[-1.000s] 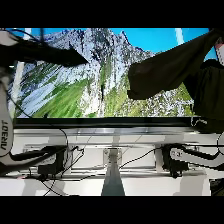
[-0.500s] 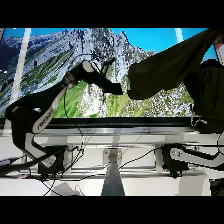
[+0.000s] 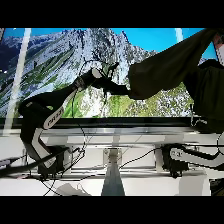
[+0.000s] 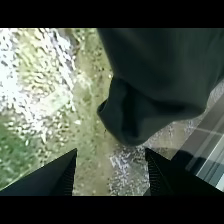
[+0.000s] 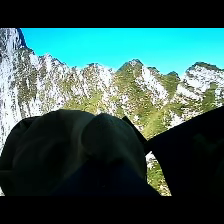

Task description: Fold the clothes and pants, and hang the long-sleeved shirts on hangers.

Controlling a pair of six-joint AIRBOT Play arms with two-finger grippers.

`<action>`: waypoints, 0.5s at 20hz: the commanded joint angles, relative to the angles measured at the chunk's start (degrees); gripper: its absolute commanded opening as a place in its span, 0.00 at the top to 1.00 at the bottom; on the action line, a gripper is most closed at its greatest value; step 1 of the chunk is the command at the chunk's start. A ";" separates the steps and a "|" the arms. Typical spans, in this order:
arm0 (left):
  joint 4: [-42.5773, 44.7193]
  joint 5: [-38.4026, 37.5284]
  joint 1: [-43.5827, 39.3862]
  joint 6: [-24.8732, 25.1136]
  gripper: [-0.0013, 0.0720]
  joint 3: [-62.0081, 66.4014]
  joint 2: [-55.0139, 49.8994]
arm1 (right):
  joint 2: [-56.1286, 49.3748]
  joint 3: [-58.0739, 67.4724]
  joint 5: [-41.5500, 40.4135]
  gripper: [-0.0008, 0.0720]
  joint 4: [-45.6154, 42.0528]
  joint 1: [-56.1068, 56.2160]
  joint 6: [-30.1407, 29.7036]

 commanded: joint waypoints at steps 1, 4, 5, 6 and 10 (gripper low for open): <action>0.55 1.49 -0.74 -0.66 0.32 1.75 -2.14 | 0.00 0.00 -0.07 0.96 0.22 0.00 -0.07; 0.72 1.49 -1.33 -0.70 0.44 4.74 -3.87 | 0.00 0.00 -0.09 0.96 0.22 0.00 -0.04; 0.68 1.49 -1.51 -0.74 0.57 5.55 -4.50 | 0.00 0.00 -0.09 0.96 0.22 0.00 -0.04; 0.66 1.46 -1.64 -0.74 0.65 5.95 -5.05 | 0.00 0.00 -0.07 0.96 0.22 0.00 -0.04; 0.87 1.92 -1.22 -0.46 0.95 6.34 -5.62 | 0.00 0.00 0.20 0.96 0.15 0.00 -1.79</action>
